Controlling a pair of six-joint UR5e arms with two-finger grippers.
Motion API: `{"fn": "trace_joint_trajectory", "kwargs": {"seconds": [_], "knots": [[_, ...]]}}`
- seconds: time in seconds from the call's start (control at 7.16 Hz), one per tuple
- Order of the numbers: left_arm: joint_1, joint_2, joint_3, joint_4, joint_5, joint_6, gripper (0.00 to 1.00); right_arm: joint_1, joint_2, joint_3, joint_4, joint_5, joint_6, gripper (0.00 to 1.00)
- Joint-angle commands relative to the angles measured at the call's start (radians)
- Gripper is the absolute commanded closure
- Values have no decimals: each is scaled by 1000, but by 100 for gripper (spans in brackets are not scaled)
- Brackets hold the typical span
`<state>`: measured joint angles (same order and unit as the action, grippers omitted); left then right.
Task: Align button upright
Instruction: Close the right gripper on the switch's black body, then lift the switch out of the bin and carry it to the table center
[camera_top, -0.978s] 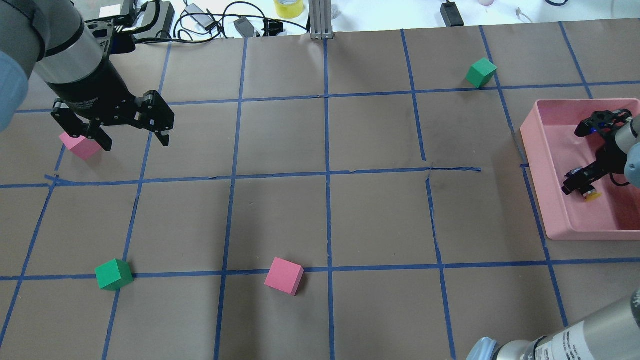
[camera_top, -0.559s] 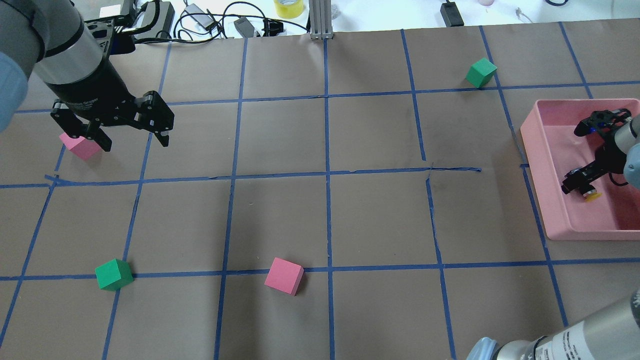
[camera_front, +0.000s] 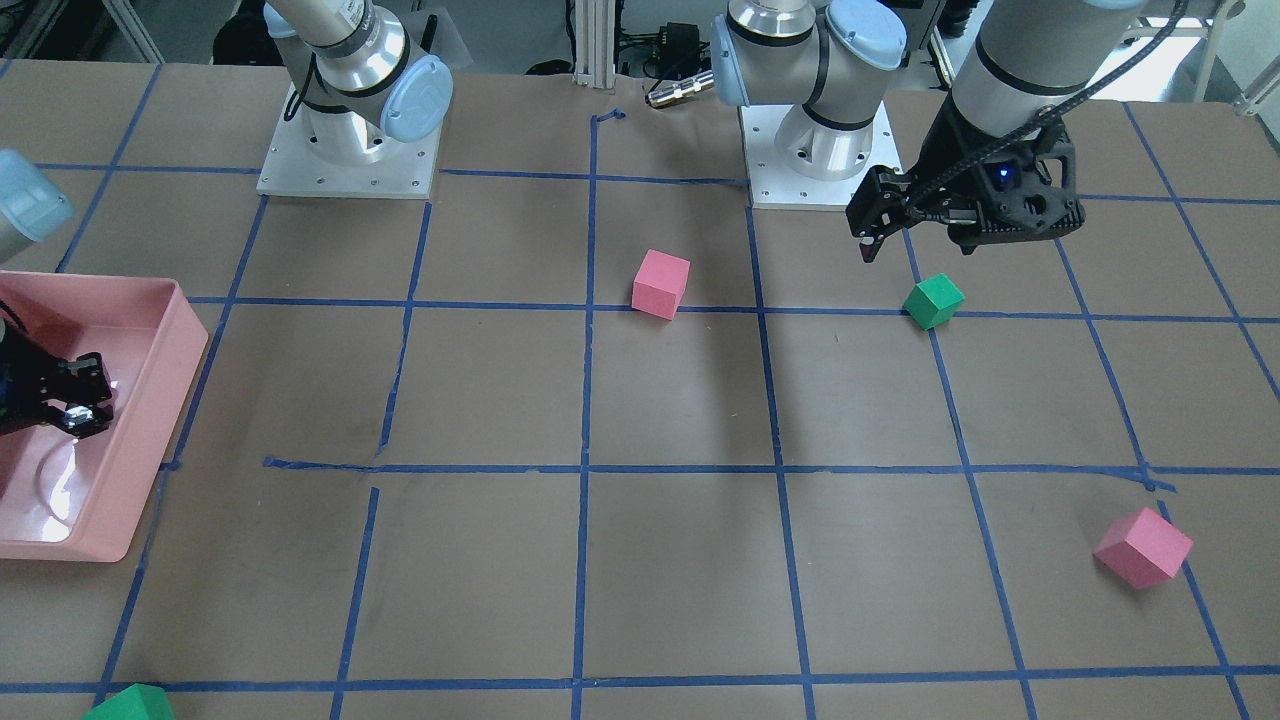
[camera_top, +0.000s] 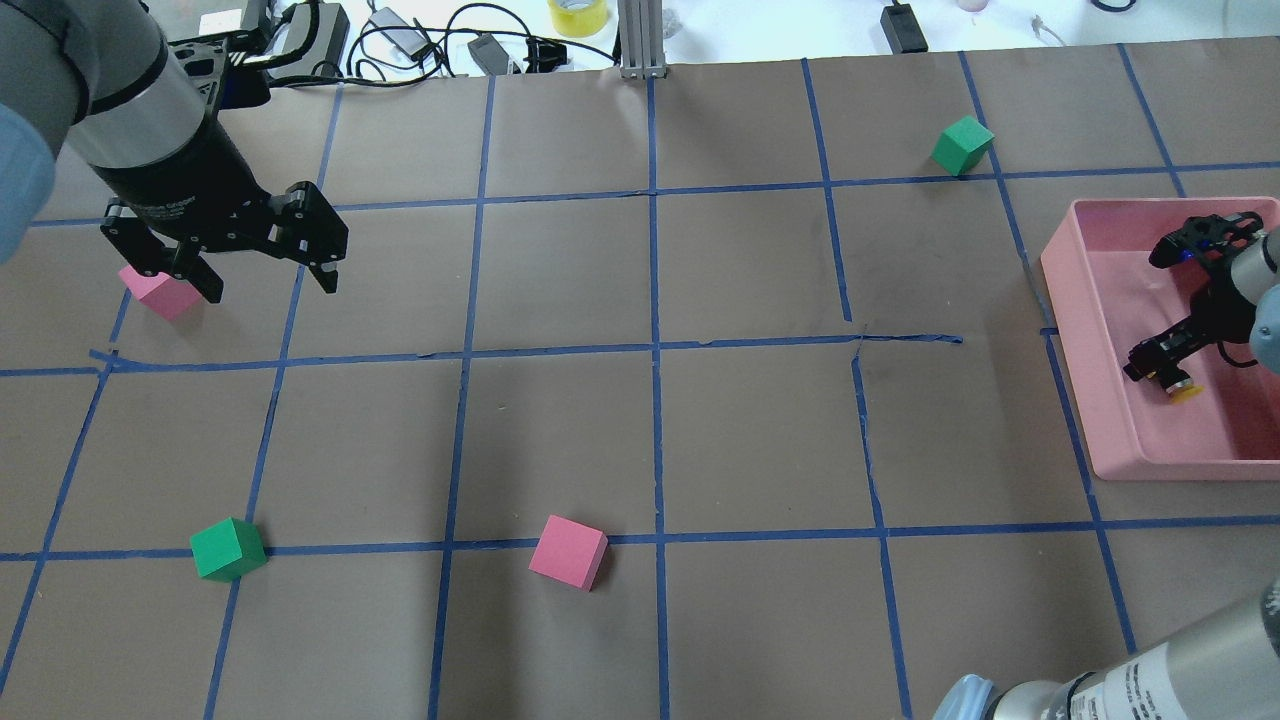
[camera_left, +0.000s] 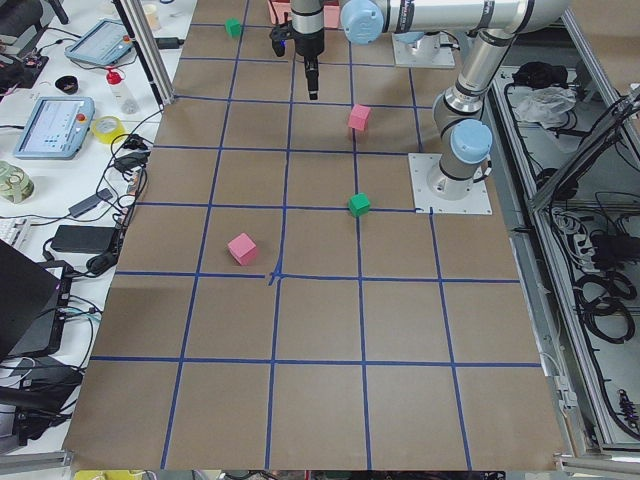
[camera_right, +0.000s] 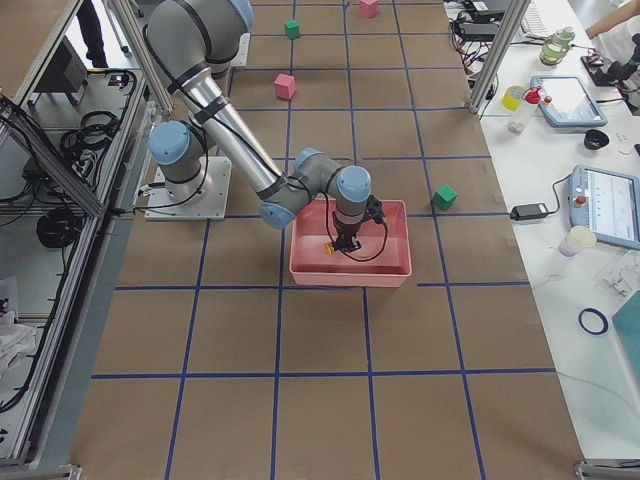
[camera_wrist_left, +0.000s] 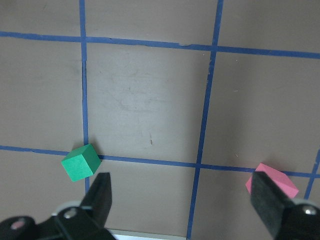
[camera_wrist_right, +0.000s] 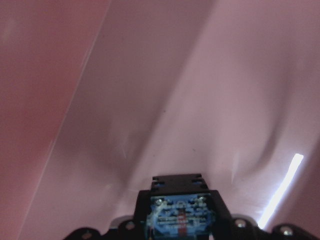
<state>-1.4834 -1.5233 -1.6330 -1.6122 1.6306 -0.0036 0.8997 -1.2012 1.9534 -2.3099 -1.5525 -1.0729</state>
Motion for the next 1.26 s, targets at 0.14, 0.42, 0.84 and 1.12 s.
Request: {"fn": "trace_joint_trajectory", "kwargs": {"seconds": [0.14, 0.42, 0.84, 1.12], "knots": [[0, 0, 1, 0, 0, -1, 0, 5, -64, -150, 207, 3, -5, 100], [0, 0, 1, 0, -2, -1, 0, 42, -87, -366, 460, 9, 4, 100], [0, 0, 1, 0, -2, -1, 0, 319, -142, -449, 584, 38, 277, 100], [0, 0, 1, 0, -2, 1, 0, 494, -126, -444, 570, 46, 616, 100]]}}
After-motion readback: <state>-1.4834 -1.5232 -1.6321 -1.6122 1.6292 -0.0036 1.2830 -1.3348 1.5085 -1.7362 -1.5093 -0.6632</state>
